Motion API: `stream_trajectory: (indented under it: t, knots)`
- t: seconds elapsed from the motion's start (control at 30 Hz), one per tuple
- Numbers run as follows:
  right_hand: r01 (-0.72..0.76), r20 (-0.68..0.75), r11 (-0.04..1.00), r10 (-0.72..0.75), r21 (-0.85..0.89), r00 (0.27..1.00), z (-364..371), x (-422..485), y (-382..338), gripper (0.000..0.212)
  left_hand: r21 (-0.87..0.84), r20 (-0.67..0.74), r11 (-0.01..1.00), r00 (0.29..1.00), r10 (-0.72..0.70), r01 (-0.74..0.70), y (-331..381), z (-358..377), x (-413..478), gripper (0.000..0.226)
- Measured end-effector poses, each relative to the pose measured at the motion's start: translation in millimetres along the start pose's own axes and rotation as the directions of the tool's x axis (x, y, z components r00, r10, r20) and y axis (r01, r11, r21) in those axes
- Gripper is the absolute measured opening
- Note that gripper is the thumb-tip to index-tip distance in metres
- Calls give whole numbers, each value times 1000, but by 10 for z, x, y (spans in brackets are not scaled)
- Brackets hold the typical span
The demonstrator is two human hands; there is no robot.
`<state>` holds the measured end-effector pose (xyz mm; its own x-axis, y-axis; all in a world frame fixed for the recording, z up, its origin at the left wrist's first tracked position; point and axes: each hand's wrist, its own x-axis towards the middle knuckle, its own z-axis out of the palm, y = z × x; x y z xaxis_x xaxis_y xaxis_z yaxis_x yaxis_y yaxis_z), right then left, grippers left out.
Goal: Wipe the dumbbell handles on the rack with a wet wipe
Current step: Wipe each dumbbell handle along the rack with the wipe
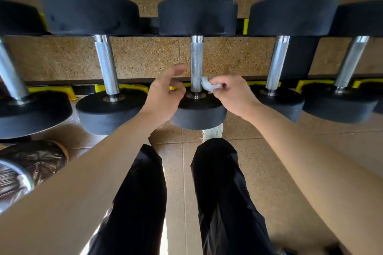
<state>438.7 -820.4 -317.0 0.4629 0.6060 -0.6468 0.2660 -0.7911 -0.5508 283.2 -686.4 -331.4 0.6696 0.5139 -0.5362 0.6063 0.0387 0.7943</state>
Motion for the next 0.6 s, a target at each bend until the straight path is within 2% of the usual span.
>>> stream_trajectory:
  t: [0.1, 0.2, 0.3, 0.4, 0.53, 0.6]
  knots:
    - [104, 110, 990, -114, 94, 987, -60, -43, -88, 30, 17, 143, 996, 986, 81, -84, 100, -74, 25, 52]
    - [108, 118, 975, -133, 194, 984, -1, -19, -198, 27, 75, 295, 992, 952, 76, -102, 115, -113, 68, 39]
    - [60, 20, 972, -67, 226, 998, 67, 19, -152, 20, 207, 245, 973, 968, 49, -102, 32, -157, 104, 17]
    - [78, -42, 992, -74, 101, 996, 122, 63, -45, 12, 291, 176, 956, 984, -8, -45, -69, -193, 126, 12]
    - [94, 13, 991, -93, -94, 996, 156, 152, 10, 13, 347, 111, 938, 992, -61, 19, -141, -177, 136, 18]
    - [71, 57, 982, -62, -174, 996, 112, 200, 45, 16, 375, 124, 925, 985, -117, 62, -139, -162, 162, 19]
